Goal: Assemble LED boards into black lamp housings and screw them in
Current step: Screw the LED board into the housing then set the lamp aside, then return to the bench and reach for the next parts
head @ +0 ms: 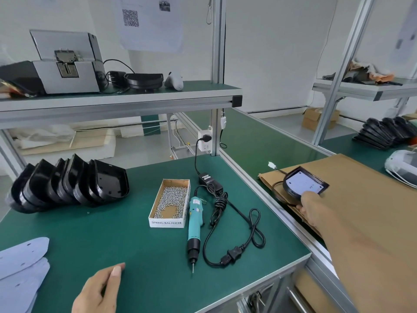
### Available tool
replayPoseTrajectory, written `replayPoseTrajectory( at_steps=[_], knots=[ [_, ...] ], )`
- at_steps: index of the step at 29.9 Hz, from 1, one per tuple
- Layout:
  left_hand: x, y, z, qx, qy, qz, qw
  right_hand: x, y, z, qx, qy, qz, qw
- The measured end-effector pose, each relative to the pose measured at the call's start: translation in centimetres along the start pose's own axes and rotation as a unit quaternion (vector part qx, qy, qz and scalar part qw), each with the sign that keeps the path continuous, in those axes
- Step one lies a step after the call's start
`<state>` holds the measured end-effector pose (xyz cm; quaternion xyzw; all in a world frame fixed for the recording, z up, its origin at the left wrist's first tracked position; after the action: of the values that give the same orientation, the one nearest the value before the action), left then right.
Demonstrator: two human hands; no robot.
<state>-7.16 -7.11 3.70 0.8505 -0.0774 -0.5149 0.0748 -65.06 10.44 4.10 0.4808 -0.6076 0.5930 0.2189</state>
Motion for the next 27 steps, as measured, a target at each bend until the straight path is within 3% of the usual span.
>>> replayPoseTrajectory(
  at_steps=[11, 16, 20, 25, 27],
  knots=[
    [1.6, 0.4, 0.1, 0.012, -0.021, -0.030, 0.999, 0.2, 0.7, -0.9, -0.033, -0.163, -0.074, 0.983],
    [2.7, 0.7, 0.0, 0.036, -0.053, -0.062, 0.996, 2.7, -5.3, 3.8, 0.001, -0.235, -0.259, 0.937],
    [3.3, 1.5, -0.4, 0.057, -0.058, -0.081, 0.993, 2.0, -16.7, 11.7, 0.118, -0.174, -0.430, 0.878],
    [4.7, 2.6, -2.7, 0.014, -0.009, -0.096, 0.995, -6.6, -29.2, 22.9, 0.361, -0.199, -0.451, 0.792],
    [5.1, 2.6, -3.5, 0.003, 0.004, -0.103, 0.995, -10.2, -32.5, 26.3, 0.408, -0.223, -0.444, 0.766]
  ],
)
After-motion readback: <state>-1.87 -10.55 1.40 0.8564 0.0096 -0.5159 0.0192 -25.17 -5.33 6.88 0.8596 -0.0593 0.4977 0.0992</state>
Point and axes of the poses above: each hand's wrist, its own y-axis towards the middle knuckle, its own z-axis out of the palm, x = y × z, the point moved 10 cm from there along y, towards the middle knuckle
